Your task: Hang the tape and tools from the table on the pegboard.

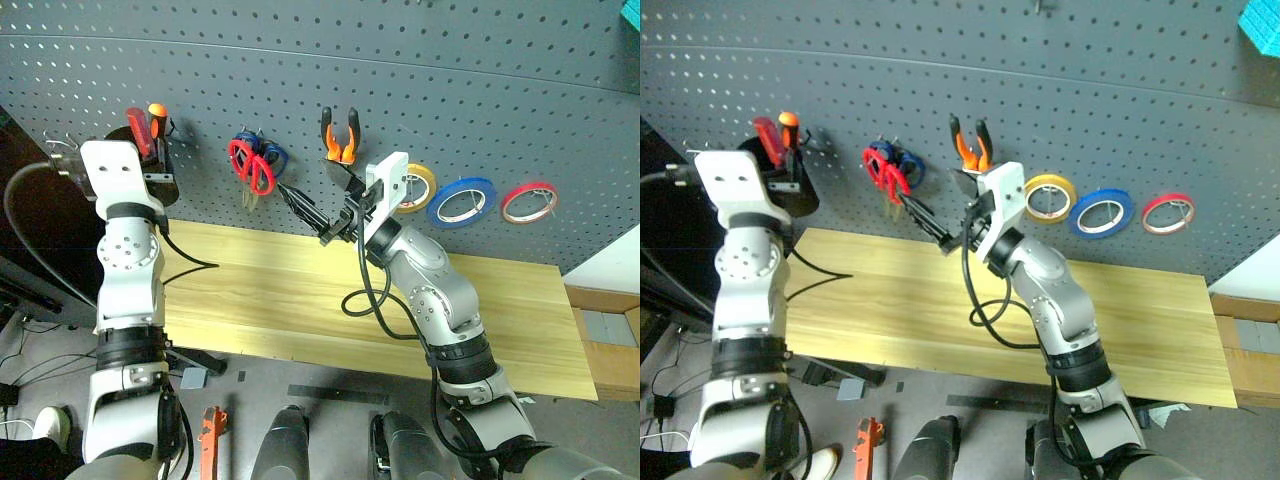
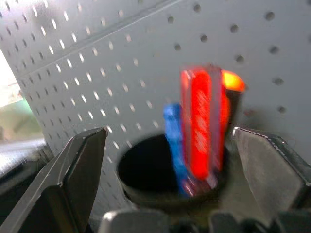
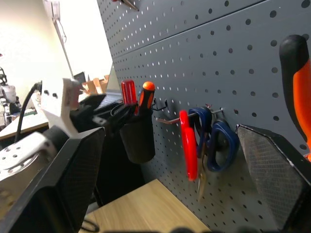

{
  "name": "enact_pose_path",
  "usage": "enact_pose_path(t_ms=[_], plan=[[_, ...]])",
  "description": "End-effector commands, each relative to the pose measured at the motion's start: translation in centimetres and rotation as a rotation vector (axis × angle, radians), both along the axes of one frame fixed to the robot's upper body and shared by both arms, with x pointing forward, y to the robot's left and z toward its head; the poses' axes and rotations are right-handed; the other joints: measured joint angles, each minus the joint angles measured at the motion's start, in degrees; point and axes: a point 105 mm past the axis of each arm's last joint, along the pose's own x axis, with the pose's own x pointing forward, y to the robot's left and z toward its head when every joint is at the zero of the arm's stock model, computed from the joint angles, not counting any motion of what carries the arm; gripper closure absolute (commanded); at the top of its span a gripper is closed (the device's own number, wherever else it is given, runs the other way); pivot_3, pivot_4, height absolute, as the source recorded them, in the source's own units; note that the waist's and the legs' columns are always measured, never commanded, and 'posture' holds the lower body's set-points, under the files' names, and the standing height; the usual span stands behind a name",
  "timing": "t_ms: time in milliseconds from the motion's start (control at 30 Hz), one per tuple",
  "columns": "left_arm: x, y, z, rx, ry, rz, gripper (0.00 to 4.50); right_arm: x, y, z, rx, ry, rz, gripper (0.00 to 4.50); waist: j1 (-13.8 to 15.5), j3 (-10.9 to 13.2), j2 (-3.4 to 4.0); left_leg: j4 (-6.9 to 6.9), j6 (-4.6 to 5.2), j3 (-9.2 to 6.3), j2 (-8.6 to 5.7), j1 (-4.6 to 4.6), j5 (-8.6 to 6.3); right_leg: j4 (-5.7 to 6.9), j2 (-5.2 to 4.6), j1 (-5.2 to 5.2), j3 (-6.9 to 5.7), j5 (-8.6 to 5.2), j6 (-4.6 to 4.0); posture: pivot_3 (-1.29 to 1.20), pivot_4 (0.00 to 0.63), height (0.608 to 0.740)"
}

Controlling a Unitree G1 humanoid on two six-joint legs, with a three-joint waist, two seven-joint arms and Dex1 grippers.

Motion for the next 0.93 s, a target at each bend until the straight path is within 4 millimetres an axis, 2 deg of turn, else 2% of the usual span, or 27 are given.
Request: enact_pose_path(t_ms=[33, 200, 300, 400, 533, 600, 700, 833, 933], plan=[[-2.0, -2.3, 0.8, -0.056, -0.042, -0.073, 0.04, -1.9, -0.6, 0.2, -0.036, -0.043, 0.046, 0.0, 0.1, -0.1, -0.04, 0.0, 0.0, 0.01, -0.01, -0.01, 0.0, -0.01, -0.03, 0.01, 0.0, 0.0, 0.0, 0.22, 0.176, 0.74], [-4.3, -6.2, -1.1, -0.119, 0.051, -0.169, 0.04, -2.8, -2.9, -2.0, -0.188, -0.061, 0.003, 0.0, 0.5, -0.1, -0.13, 0.04, -0.01, -0.01, -0.12, -0.06, 0.0, -0.07, -0.19, 0.07, -0.02, -0.01, 0.02, 0.23, 0.156, 0.74], [-5.4, -9.2, -4.0, -0.118, 0.17, -0.245, 0.04, -2.5, -4.5, -4.3, -0.284, -0.047, -0.075, 0.0, 0.5, -0.6, -0.13, 0.04, -0.01, 0.0, -0.12, 0.09, 0.0, -0.08, -0.18, 0.21, -0.02, -0.02, 0.03, 0.23, 0.138, 0.74], [-6.3, -11.6, -7.8, -0.111, 0.296, -0.311, 0.04, -1.8, -6.4, -6.8, -0.337, 0.028, -0.203, 0.0, 0.5, -1.1, -0.06, 0.03, -0.02, 0.02, -0.12, 0.23, 0.0, -0.09, -0.18, 0.33, 0.0, -0.02, 0.03, 0.23, 0.114, 0.74], [-6.4, -13.4, -12.6, -0.212, 0.453, -0.403, 0.04, -0.4, -9.7, -9.6, -0.409, 0.158, -0.441, 0.0, 0.5, -2.2, -0.04, 0.06, -0.01, 0.03, -0.12, 0.28, 0.01, -0.05, -0.16, 0.34, 0.01, -0.02, 0.01, 0.21, 0.087, 0.74], [-6.1, -14.2, -14.1, -0.261, 0.506, -0.453, 0.04, 0.1, -11.3, -10.7, -0.431, 0.218, -0.543, 0.0, 0.5, -2.7, 0.01, 0.07, -0.02, 0.03, -0.12, 0.31, 0.09, -0.06, -0.14, 0.38, 0.01, -0.02, 0.0, 0.19, 0.071, 0.74], [-4.9, -14.8, -14.8, -0.272, 0.53, -0.508, 0.04, 0.5, -13.6, -12.5, -0.439, 0.301, -0.673, 0.0, 0.4, -4.1, 0.03, 0.06, -0.02, 0.06, -0.14, 0.44, 0.16, -0.1, -0.13, 0.52, 0.02, -0.03, 0.01, 0.16, 0.041, 0.74], [-3.2, -15.1, -15.0, -0.231, 0.533, -0.543, 0.04, 0.0, -16.3, -16.0, -0.495, 0.389, -0.793, 0.0, 0.3, -5.9, 0.04, 0.06, 0.01, 0.11, -0.17, 0.62, 0.17, -0.14, -0.11, 0.7, 0.06, -0.03, 0.01, 0.14, 0.023, 0.74], [-2.5, -15.4, -14.9, -0.227, 0.529, -0.568, 0.04, -0.3, -17.8, -17.4, -0.445, 0.49, -0.884, 0.0, -0.2, -6.4, 0.19, 0.0, 0.03, 0.25, -0.17, 1.1, 0.16, -0.24, -0.11, 1.18, 0.18, -0.18, 0.24, 0.11, 0.016, 0.74]])
